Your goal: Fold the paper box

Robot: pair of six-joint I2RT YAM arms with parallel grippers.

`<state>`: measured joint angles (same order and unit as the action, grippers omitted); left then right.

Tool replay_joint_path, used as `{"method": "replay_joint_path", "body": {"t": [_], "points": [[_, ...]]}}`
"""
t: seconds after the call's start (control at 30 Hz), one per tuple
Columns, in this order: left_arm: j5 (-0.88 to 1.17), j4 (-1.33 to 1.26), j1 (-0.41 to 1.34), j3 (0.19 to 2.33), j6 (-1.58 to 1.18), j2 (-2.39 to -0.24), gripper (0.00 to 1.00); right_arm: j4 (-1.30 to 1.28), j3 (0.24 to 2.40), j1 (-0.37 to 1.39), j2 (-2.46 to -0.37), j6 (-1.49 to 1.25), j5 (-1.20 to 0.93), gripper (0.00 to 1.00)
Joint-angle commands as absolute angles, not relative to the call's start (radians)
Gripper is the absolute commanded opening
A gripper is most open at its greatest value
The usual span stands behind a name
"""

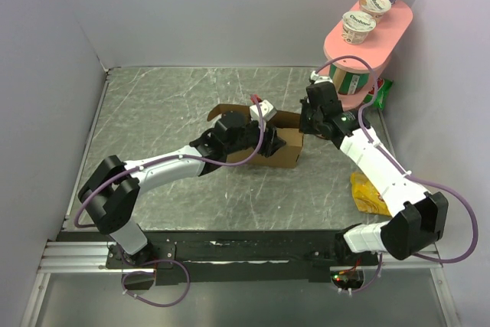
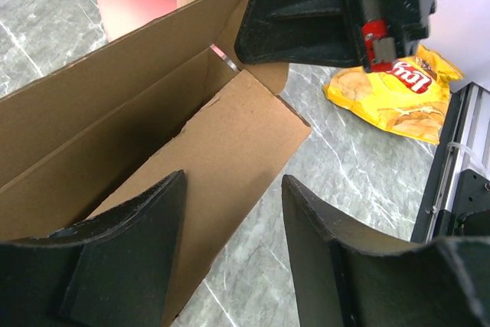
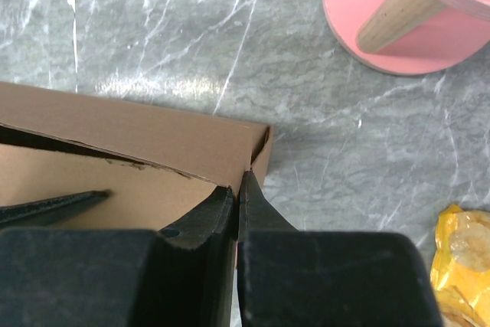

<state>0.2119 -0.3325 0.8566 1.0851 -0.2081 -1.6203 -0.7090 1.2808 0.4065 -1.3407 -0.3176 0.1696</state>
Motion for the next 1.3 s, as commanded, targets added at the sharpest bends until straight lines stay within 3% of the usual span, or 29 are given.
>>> {"method": "replay_joint_path", "body": {"t": [0.0,0.57,0.67,0.77,0.9,1.27], "points": [[0.204,-0.278,0.848,1.094,-0.224,-1.646,0.6,-0.687,1.194,0.455,-1.325,-0.367,0.133,0.0],[0.242,-0.268,0.83,1.123,-0.236,-1.651,0.6,-0.508,0.897,0.488,-1.098,-0.39,0.261,0.0],[0.273,-0.273,0.83,1.14,-0.23,-1.644,0.66,-0.495,0.881,0.486,-1.101,-0.384,0.27,0.0],[0.287,-0.258,0.816,1.15,-0.229,-1.612,0.8,-0.514,0.903,0.486,-1.127,-0.374,0.291,0.0],[0.304,-0.238,0.775,1.123,-0.226,-1.493,0.92,-0.506,0.93,0.482,-1.153,-0.347,0.288,0.0],[0.19,0.078,0.672,0.988,-0.158,-1.074,0.91,-0.488,0.997,0.453,-1.224,-0.284,0.201,0.0]]}}
